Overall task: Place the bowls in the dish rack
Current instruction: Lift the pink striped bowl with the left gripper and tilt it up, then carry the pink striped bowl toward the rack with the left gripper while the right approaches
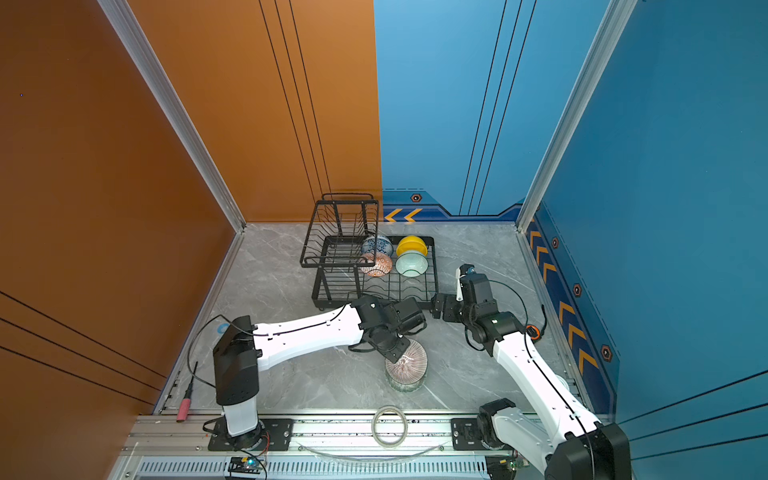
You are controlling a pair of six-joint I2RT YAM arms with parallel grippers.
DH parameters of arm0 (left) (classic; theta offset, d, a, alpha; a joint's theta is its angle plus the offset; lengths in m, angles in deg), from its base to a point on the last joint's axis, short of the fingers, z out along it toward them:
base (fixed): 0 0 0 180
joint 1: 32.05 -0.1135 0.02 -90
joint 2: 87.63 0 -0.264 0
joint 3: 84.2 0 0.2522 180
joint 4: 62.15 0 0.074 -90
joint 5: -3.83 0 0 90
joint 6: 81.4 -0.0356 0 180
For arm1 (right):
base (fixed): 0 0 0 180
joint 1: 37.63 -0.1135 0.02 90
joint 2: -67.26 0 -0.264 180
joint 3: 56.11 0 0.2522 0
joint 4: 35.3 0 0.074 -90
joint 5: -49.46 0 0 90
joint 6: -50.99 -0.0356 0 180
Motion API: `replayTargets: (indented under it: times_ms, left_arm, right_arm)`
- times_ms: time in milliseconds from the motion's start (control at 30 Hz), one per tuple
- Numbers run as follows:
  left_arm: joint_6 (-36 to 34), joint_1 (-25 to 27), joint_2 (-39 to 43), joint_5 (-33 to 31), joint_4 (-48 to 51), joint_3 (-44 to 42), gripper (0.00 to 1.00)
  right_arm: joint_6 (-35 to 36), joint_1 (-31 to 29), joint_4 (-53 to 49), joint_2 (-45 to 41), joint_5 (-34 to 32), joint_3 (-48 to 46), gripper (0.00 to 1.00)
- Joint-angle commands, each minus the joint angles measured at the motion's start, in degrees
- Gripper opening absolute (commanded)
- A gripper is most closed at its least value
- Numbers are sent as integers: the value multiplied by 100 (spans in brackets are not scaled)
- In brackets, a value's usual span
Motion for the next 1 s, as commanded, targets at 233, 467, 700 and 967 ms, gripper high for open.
replayTargets:
  times_ms: [233,467,700,967]
  left_arm:
    - [9,-271,786,-643,39,157,0]
    - [177,-570,1367,-1072,-646,-386,0]
    - [195,-793,1811,-1313,-1435,-804,0]
    - [9,-868,2231,-1379,-2184,-1126,0]
  right_arm:
    - [209,54,-213,-324,694,206,100]
    - [371,-4,-499,-615,1854,565,100]
    - [206,-437,-770,-714,2040,910,100]
    - [-309,-1544,-566,-438,1136,1110,100]
